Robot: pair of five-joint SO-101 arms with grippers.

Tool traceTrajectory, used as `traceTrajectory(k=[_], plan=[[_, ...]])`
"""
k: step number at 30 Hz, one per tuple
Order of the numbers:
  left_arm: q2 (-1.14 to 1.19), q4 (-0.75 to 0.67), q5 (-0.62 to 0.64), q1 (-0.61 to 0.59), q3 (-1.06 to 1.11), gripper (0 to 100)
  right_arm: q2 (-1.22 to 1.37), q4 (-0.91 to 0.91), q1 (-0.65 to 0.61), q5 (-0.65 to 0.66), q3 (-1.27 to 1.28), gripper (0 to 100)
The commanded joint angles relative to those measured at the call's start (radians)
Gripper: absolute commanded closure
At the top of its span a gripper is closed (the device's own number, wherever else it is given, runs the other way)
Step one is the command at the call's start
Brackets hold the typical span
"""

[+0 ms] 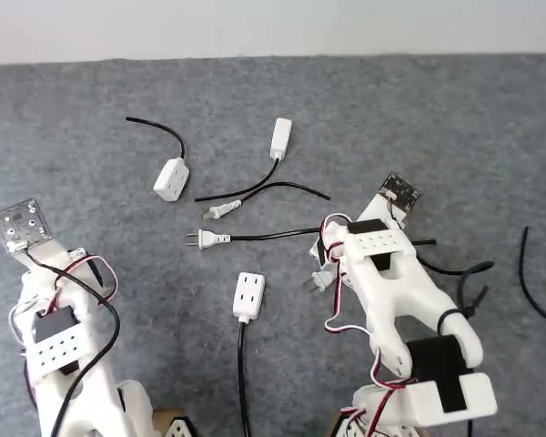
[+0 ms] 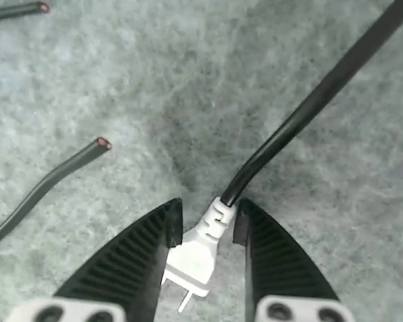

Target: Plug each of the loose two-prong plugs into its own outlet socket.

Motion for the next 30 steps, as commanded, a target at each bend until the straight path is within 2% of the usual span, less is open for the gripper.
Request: traceTrajectory(k=[1, 5, 8, 14, 19, 24, 30], plan=[[-0.011, -0.021, -0.009, 0.008, -0.007, 98, 0.008, 0.019, 0.008, -0.012, -0.049, 86.9], [-0.011, -0.021, -0.009, 0.009, -0.007, 98, 0.008, 0.015, 0.012, -0.009, -0.049, 89.2], [-0.011, -0.021, -0.009, 0.009, -0.007, 98, 0.005, 0.004, 0.016, 0.043, -0.049, 99.0], [-0.011, -0.021, -0.009, 0.009, -0.007, 98, 0.001, 0.012, 0.005, 0.112, -0.049, 98.9], [-0.011, -0.023, -0.011, 0.029, 0.004, 98, -0.053, 0.007, -0.061, 0.318, -0.049, 99.1], [-0.011, -0.023, -0.011, 0.035, 0.007, 98, -0.171, -0.002, -0.148, 0.644, -0.048, 99.1], [-0.011, -0.023, -0.011, 0.035, 0.008, 98, -0.217, 0.001, -0.160, 0.921, 0.006, 99.1]])
